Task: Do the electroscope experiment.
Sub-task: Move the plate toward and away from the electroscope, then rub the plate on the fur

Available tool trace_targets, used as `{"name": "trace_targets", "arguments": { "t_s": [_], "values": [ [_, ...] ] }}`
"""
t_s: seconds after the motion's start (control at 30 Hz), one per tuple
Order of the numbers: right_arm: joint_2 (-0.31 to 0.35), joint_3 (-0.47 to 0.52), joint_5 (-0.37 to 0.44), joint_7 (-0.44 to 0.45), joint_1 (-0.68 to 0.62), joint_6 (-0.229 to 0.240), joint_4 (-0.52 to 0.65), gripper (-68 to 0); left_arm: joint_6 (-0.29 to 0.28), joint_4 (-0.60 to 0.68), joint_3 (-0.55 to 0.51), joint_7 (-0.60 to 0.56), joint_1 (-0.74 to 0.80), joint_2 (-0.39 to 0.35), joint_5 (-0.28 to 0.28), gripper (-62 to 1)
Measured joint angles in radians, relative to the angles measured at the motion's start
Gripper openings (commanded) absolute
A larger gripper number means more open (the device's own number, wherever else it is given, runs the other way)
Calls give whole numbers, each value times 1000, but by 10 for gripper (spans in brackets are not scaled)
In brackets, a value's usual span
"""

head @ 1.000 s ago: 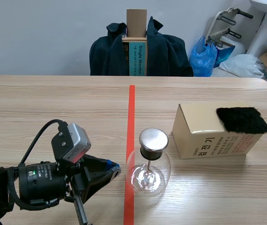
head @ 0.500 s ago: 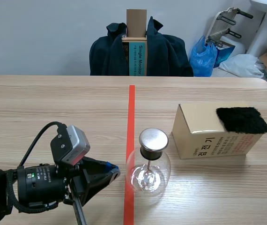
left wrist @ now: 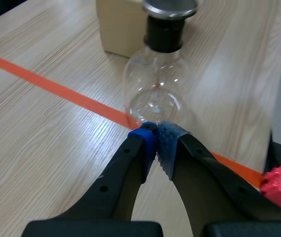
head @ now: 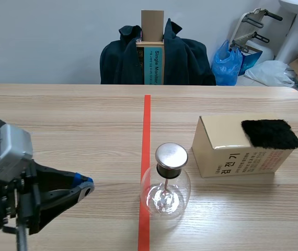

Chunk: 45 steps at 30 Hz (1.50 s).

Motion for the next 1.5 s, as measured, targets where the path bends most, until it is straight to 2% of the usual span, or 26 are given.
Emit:
{"name": "trace_targets", "arguments": {
  "t_s": [0.1,0.23,0.3,0.37,0.5,0.57,0.67,0.77,1.0,1.23,1.33,1.5],
  "values": [
    [0,21,0,-2,0,-4,-8,-666,0,73,-84,-37,106,-37,0,-588],
    [0,25,0,5,0,-34,-48,-666,0,157,-219,-37,230,-51,0,-584],
    [0,25,0,27,0,-33,-80,-666,0,179,-271,-37,276,-51,0,-530],
    [0,25,-14,58,0,-33,-116,-666,0,186,-302,-37,304,-51,0,-394],
    [-2,25,-71,131,3,-32,-195,-666,1,186,-319,-21,311,-48,0,9],
    [-21,25,-112,158,24,-33,-238,-666,0,185,-318,-22,307,-45,0,14],
    [-72,24,-214,204,79,-32,-301,-667,1,185,-318,-22,307,-42,0,14],
    [-110,-16,-280,217,115,-33,-345,-666,0,185,-318,-23,307,-41,0,14],
    [-147,-139,-450,232,165,-33,-444,-667,0,185,-317,-21,307,-40,0,14],
    [-154,-190,-599,220,191,-31,-490,-667,0,185,-317,-19,307,-40,0,14],
    [-154,-198,-637,211,191,-26,-503,-667,0,185,-317,-19,307,-40,0,14],
    [-154,-199,-633,142,179,-26,-515,-667,0,185,-317,-19,307,-40,0,14]
  ]
}}
